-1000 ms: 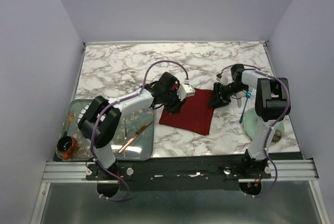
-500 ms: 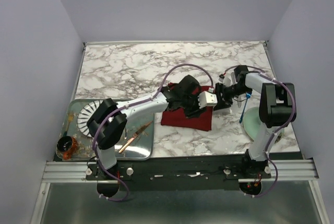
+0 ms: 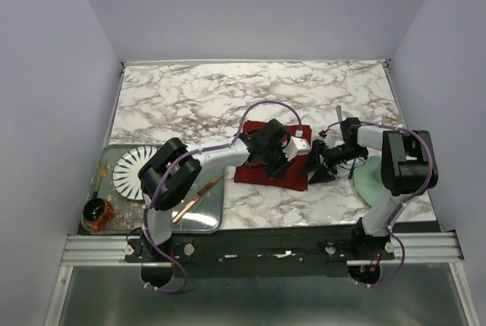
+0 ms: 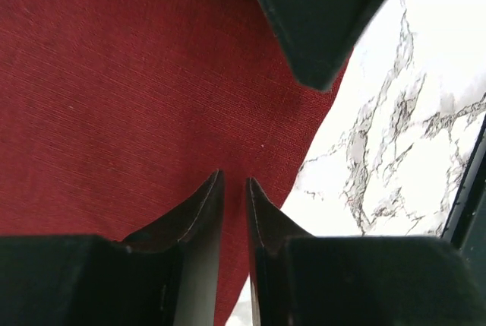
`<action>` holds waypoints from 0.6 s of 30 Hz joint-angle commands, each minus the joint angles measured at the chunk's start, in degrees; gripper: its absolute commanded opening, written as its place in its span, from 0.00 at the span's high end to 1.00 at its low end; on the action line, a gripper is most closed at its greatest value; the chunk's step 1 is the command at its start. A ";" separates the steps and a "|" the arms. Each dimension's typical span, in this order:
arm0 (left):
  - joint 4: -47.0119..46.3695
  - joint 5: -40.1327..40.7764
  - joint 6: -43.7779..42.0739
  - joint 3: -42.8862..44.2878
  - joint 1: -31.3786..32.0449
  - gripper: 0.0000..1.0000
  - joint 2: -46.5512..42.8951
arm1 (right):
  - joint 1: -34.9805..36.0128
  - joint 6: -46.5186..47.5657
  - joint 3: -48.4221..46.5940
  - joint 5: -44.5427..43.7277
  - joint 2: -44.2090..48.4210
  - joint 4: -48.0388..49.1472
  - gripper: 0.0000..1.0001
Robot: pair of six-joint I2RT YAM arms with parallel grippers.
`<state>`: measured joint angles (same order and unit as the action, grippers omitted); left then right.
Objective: Fold the napkin into a case and place the utensils inside
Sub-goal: Smooth out the lower triangle-folded napkin at the center of the board.
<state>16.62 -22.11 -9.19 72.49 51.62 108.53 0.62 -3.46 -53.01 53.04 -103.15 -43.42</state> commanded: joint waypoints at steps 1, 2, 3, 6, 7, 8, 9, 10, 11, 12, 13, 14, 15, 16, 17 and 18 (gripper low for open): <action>-2.30 -0.13 6.72 -0.77 -0.46 0.75 2.65 | -0.36 -4.35 3.44 2.95 1.11 5.88 0.26; -2.47 -0.30 8.12 -0.77 -0.64 0.76 3.52 | -0.36 -4.62 3.70 3.12 0.85 6.67 0.26; -2.73 -0.48 8.66 -0.77 -0.99 0.78 3.79 | -0.36 -4.71 3.53 3.39 0.68 6.85 0.26; -2.74 -0.66 8.93 -0.77 -1.51 0.80 4.85 | -0.36 -5.06 3.27 4.62 0.76 7.03 0.26; -2.74 -1.09 9.45 -0.68 -1.69 0.81 5.11 | -0.36 -5.15 3.44 4.79 1.54 7.21 0.26; -2.74 -1.53 10.76 -0.51 -1.95 0.82 5.72 | -0.36 -5.24 3.70 4.97 1.99 7.38 0.26; -2.74 -1.97 11.38 -0.33 -2.22 0.84 5.90 | -0.36 -5.41 3.79 4.88 2.43 7.47 0.27; -2.65 -1.89 11.30 -0.24 -2.57 0.84 5.99 | -0.36 -5.33 3.80 4.27 2.87 7.21 0.27; -2.56 -1.80 11.30 -0.24 -2.57 0.85 6.08 | -0.36 -4.98 3.62 3.92 3.91 6.69 0.27; -2.73 -1.71 11.30 -0.24 -2.66 0.86 6.08 | -0.36 -4.45 3.53 3.40 4.80 6.16 0.27; -2.82 -1.80 11.39 -0.33 -2.83 0.86 5.99 | -0.27 -4.36 3.62 2.26 5.41 5.89 0.27; -2.82 -2.06 11.39 -0.33 -2.92 0.87 6.08 | -0.27 -4.36 3.62 1.81 5.94 5.89 0.26; -2.74 -2.15 11.48 -0.24 -2.92 0.87 6.17 | -0.36 -4.27 3.62 1.37 6.90 5.89 0.26; -2.74 -2.41 11.48 -0.24 -2.92 0.88 6.25 | -0.36 -4.62 3.45 0.06 7.35 5.98 0.26; -2.65 -2.50 11.65 -0.07 -2.92 0.89 6.34 | -0.36 -4.80 3.36 -0.56 7.70 6.15 0.26; -2.91 -2.50 11.74 -0.15 -2.92 0.89 6.34 | -0.36 -4.97 3.44 -0.91 7.97 6.50 0.26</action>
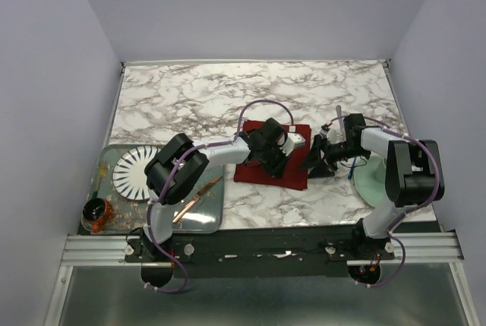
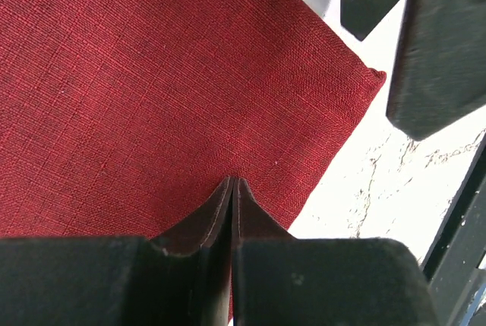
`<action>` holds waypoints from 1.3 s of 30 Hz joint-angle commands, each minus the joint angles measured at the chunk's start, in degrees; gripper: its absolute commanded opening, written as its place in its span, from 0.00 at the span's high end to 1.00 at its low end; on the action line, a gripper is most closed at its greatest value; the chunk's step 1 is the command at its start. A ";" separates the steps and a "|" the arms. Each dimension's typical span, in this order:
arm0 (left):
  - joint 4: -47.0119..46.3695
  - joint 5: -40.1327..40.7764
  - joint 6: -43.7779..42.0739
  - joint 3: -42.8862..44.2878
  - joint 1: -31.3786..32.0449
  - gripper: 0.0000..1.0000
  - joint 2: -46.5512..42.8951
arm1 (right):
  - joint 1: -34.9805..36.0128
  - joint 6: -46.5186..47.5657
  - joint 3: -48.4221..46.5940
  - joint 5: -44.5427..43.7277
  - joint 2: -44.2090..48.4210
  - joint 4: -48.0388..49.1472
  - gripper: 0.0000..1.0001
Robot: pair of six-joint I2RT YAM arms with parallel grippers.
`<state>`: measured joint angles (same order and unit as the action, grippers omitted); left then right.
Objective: Fold the napkin into a case and place the utensils inside
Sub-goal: Smooth out the lower triangle-folded napkin at the center of the board.
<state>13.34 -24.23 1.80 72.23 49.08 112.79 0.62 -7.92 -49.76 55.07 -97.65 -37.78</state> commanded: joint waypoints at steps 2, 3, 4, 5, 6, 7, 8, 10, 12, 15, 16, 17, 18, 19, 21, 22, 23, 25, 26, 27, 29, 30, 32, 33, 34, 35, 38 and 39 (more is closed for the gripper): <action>0.37 -0.47 0.83 0.28 -0.39 0.89 2.25 | -0.27 -2.09 0.54 -2.78 2.29 2.88 0.26; 0.45 -0.38 0.83 0.28 -0.39 0.89 2.34 | -0.36 -2.62 0.80 -2.51 1.85 3.41 0.26; 0.46 -0.38 0.75 0.37 -0.39 0.89 2.34 | -0.36 -3.06 0.80 -2.68 0.71 4.20 0.26; 0.46 -0.29 0.75 0.46 -0.39 0.89 2.34 | -0.45 -3.06 0.72 -2.95 0.18 4.38 0.26; 0.54 -0.21 0.66 0.46 -0.39 0.90 2.34 | -0.36 -2.89 0.63 -3.30 -0.52 4.38 0.26; 0.54 -0.29 0.74 0.55 -0.39 0.90 2.43 | -0.36 -2.63 0.54 -3.65 -1.22 4.47 0.26; 0.54 -0.29 0.75 0.55 -0.39 0.90 2.43 | -0.36 -2.62 0.63 -3.48 -1.67 4.47 0.26; 0.46 -0.29 0.83 0.64 -0.39 0.91 2.52 | -0.36 -3.23 0.80 -2.17 -2.20 5.34 0.26; 0.37 -0.29 0.83 0.72 -0.39 0.91 2.78 | -0.27 -3.59 0.72 -1.72 -3.16 5.70 0.26; 0.37 -0.21 1.10 0.72 -0.39 0.91 3.13 | -0.36 -3.59 0.71 -1.20 -4.13 5.88 0.26; 0.19 -0.21 1.10 0.72 -0.39 0.91 3.13 | -0.36 -3.59 0.71 -0.41 -4.22 5.88 0.26; 0.28 -0.21 1.18 0.81 -0.39 0.91 3.40 | -0.36 -3.59 0.89 0.12 -4.22 5.88 0.26; 0.19 -0.21 1.36 0.81 -0.48 0.91 3.57 | -0.36 -3.59 0.98 0.39 -3.87 5.88 0.26; 0.28 -0.29 1.36 0.90 -0.48 0.91 3.49 | -0.36 -3.50 1.15 0.83 -3.61 5.88 0.26; 0.28 -0.29 1.27 0.99 -0.48 0.91 3.75 | -0.36 -3.41 1.59 1.18 -2.82 5.79 0.26; 0.37 -0.29 1.36 1.07 -0.48 0.91 3.84 | -0.27 -3.33 1.68 1.44 -2.55 5.70 0.26; 0.28 -0.29 1.45 1.16 -0.48 0.91 3.93 | -0.27 -3.15 1.86 1.62 -2.20 5.61 0.26; 0.54 -0.29 1.36 1.25 -0.48 0.92 4.01 | -0.36 -2.89 2.03 1.97 -1.41 5.44 0.26; 0.54 -0.21 1.36 1.34 -0.48 0.92 4.01 | -0.36 -2.71 1.95 2.06 -1.06 5.00 0.26; 0.72 -0.21 1.27 1.43 -0.48 0.92 4.01 | -0.36 -2.45 1.94 1.89 -0.71 4.82 0.26; 0.72 -0.12 1.36 1.34 -0.56 0.92 4.01 | -0.36 -2.27 2.03 1.62 0.26 4.47 0.26; 0.81 -0.20 1.36 1.34 -0.56 0.92 4.10 | -0.36 -2.19 1.95 1.62 0.61 4.38 0.26; 0.81 -0.21 1.36 1.16 -0.65 0.92 4.01 | -0.36 -1.92 1.77 0.83 1.75 4.12 0.26; 0.72 -0.29 1.27 1.16 -0.74 0.92 3.93 | -0.36 -1.83 1.77 0.66 2.02 3.94 0.26; 0.63 -0.29 1.36 1.16 -0.74 0.93 3.93 | -0.36 -1.92 1.68 0.65 2.28 3.85 0.26; 0.80 -0.38 1.36 1.16 -0.74 0.93 4.01 | -0.36 -1.92 1.77 0.48 2.55 3.77 0.26; 0.72 -0.38 1.45 1.16 -0.83 0.93 3.93 | -0.36 -2.01 2.21 0.30 1.76 3.85 0.26; 0.54 -0.38 1.45 1.16 -0.83 0.93 3.93 | -0.36 -2.01 2.21 0.22 0.54 3.85 0.26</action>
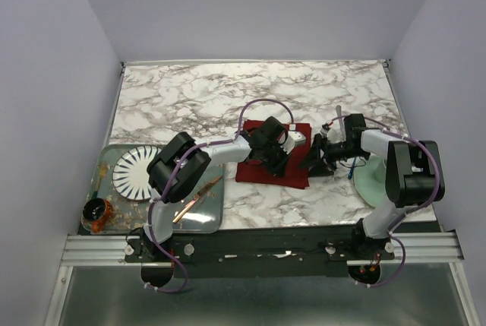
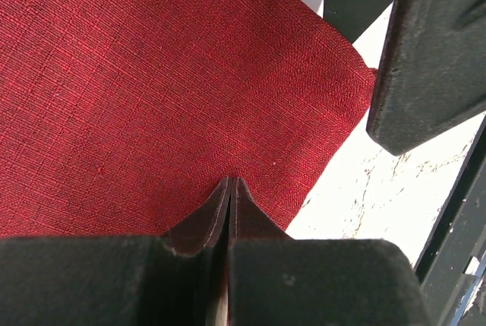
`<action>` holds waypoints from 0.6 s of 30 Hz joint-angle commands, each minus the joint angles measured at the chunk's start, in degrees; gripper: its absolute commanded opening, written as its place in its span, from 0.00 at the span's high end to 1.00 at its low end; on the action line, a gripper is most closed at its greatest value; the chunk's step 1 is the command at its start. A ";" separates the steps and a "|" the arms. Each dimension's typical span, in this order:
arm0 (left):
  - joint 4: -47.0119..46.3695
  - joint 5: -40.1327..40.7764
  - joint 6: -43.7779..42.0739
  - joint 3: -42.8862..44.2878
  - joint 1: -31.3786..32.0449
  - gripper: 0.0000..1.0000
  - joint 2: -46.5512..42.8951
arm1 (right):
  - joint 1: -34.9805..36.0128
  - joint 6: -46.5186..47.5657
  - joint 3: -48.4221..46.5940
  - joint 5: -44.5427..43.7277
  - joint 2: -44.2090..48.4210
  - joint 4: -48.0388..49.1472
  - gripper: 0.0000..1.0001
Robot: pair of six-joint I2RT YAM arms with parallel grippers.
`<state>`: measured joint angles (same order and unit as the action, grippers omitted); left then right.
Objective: Fold the napkin into a case and place the utensils inside
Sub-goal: Smooth out the lower triangle-folded napkin at the center of the board.
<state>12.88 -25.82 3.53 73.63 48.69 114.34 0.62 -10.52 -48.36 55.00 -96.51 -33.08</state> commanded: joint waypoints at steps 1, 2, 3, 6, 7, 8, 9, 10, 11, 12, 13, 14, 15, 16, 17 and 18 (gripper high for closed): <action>1.00 1.21 -0.28 -0.24 -0.43 0.93 2.46 | -0.36 0.51 0.72 0.28 -1.31 -0.85 0.26; 1.09 1.13 -0.19 -0.15 -0.43 0.94 2.46 | -0.36 0.50 0.55 0.19 -2.27 -0.76 0.26; 1.09 1.04 -0.10 -0.15 -0.52 0.94 2.55 | -0.36 0.42 0.02 0.02 -3.06 -0.76 0.26; 1.09 0.95 -0.02 -0.24 -0.70 0.94 2.38 | -0.36 0.15 -0.25 0.37 -6.05 -0.76 0.26; 1.09 0.95 0.07 -0.24 -0.70 0.94 2.37 | -0.36 0.15 -0.25 0.54 -7.02 -0.76 0.26; 1.09 0.95 0.16 -0.41 -0.79 0.94 2.29 | -0.36 0.15 -0.25 0.72 -7.29 -0.76 0.26; 0.92 0.95 0.16 -0.50 -0.87 0.95 2.20 | -0.36 0.24 -0.16 0.89 -7.64 -0.84 0.26; 1.00 0.95 0.25 -0.59 -0.96 0.95 2.20 | -0.36 0.76 -0.33 1.07 -7.82 -1.11 0.26; 1.00 1.04 0.34 -0.67 -0.96 0.95 2.20 | -0.36 1.03 -0.42 1.85 -7.73 -2.15 0.27; 0.92 1.21 0.60 -0.85 -1.05 0.95 2.20 | -0.36 1.47 -0.51 2.30 -7.55 -2.95 0.27; 0.83 1.30 0.77 -0.94 -1.22 0.96 2.20 | -0.27 2.60 -0.68 2.82 -7.21 -3.91 0.27; 0.83 1.39 0.95 -1.03 -1.31 0.96 2.29 | -0.36 3.05 -0.77 3.53 -6.24 -5.75 0.28; 0.74 1.30 0.95 -1.03 -1.31 0.96 2.37 | -0.36 3.58 -0.77 3.71 -5.89 -6.46 0.29; 0.74 1.30 1.04 -1.03 -1.40 0.96 2.46 | -0.36 4.71 -0.69 4.06 -5.54 -7.25 0.31; 0.83 1.39 1.13 -0.94 -1.40 0.97 2.64 | -0.27 5.33 -0.77 4.58 -5.44 -9.18 0.33; 1.00 1.30 1.22 -0.59 -1.40 0.97 2.81 | -0.36 6.03 -0.86 4.76 -5.62 -10.06 0.38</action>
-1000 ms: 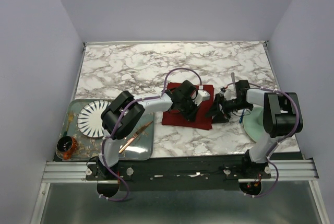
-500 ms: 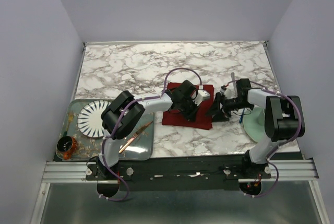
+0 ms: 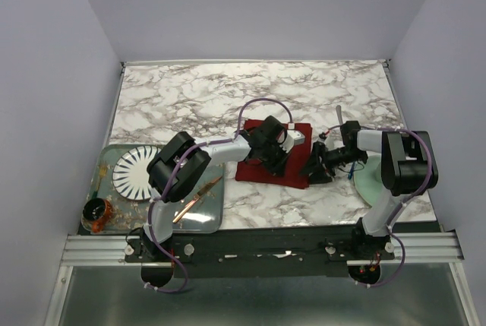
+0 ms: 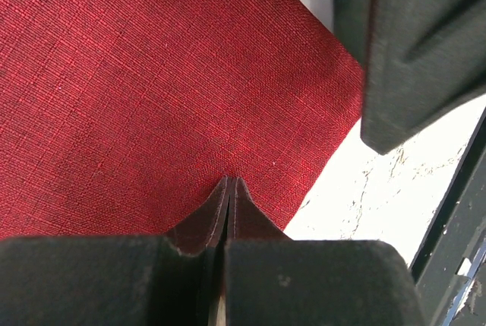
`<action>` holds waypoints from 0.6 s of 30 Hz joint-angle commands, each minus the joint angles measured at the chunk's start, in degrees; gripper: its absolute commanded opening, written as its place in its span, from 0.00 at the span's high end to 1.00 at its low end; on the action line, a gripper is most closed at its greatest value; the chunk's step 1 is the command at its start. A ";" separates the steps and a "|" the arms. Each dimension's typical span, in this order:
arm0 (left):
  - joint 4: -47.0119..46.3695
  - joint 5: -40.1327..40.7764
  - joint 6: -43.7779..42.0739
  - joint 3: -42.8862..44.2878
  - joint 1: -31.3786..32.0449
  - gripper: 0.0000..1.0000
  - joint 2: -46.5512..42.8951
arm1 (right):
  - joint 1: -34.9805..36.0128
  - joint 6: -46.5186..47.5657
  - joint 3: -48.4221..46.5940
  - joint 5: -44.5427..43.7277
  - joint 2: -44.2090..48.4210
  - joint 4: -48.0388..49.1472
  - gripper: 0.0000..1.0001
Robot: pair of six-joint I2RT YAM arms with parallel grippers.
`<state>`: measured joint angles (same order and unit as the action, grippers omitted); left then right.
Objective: Fold the napkin into a case and place the utensils inside
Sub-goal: Smooth out the lower triangle-folded napkin at the center of the board.
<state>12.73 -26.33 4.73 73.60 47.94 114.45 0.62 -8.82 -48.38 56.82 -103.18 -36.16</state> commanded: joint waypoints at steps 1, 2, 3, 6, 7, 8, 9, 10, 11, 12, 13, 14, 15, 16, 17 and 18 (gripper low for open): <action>1.16 1.81 0.10 -0.31 -0.66 0.97 2.79 | -0.27 5.55 -1.10 2.86 0.79 -7.86 0.40; 1.16 1.72 0.36 -0.13 -0.66 0.97 2.97 | -0.36 5.92 -1.28 2.77 0.52 -9.09 0.43; 1.16 1.80 0.37 0.05 -0.66 0.97 3.06 | -0.36 6.18 -1.54 2.69 -0.44 -9.36 0.49; 1.42 1.72 0.45 0.40 -0.66 0.98 3.23 | -0.36 6.27 -1.80 1.55 -1.15 -9.37 0.61; 1.33 1.80 0.54 0.40 -0.66 0.98 3.23 | -0.27 6.18 -1.89 0.93 -1.59 -9.37 0.64; 1.42 1.81 0.45 0.31 -0.66 0.98 3.06 | -0.36 6.27 -1.98 -0.55 -1.76 -9.28 0.67; 1.42 2.07 0.45 0.05 -0.66 0.98 2.97 | -0.36 6.36 -1.98 -1.35 -1.94 -9.28 0.71; 1.33 2.07 0.37 -0.21 -0.66 0.98 2.88 | -0.27 6.62 -1.89 -1.88 -2.38 -9.36 0.71; 1.24 2.16 0.28 -0.48 -0.66 0.98 2.71 | -0.36 6.62 -1.81 -2.76 -2.47 -9.10 0.72; 1.16 2.33 0.28 -0.83 -0.66 0.98 2.53 | -0.36 6.62 -1.63 -3.29 -2.73 -9.01 0.78; 1.07 2.51 0.19 -1.00 -0.66 0.98 2.53 | -0.36 6.53 -1.54 -3.81 -2.99 -8.93 0.80; 1.15 2.60 0.10 -1.18 -0.75 0.99 2.27 | -0.36 6.53 -1.63 -5.30 -3.52 -8.84 0.84; 1.16 2.68 0.19 -1.36 -0.75 0.99 2.26 | -0.36 6.53 -1.72 -6.27 -3.78 -8.84 0.97; 1.16 2.77 0.10 -1.36 -0.92 0.99 2.18 | -0.36 6.62 -1.89 -7.24 -4.05 -8.84 0.99; 1.24 2.77 0.10 -1.36 -1.01 1.00 2.18 | -0.36 6.53 -2.15 -8.81 -4.49 -8.92 0.99; 1.42 2.86 0.19 -1.36 -1.10 1.00 2.18 | -0.36 6.45 -2.24 -9.87 -4.66 -9.01 0.99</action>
<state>12.62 -26.70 5.67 74.06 47.68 114.93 0.62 -2.46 -49.47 53.65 -106.15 -43.62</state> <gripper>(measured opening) 0.012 0.028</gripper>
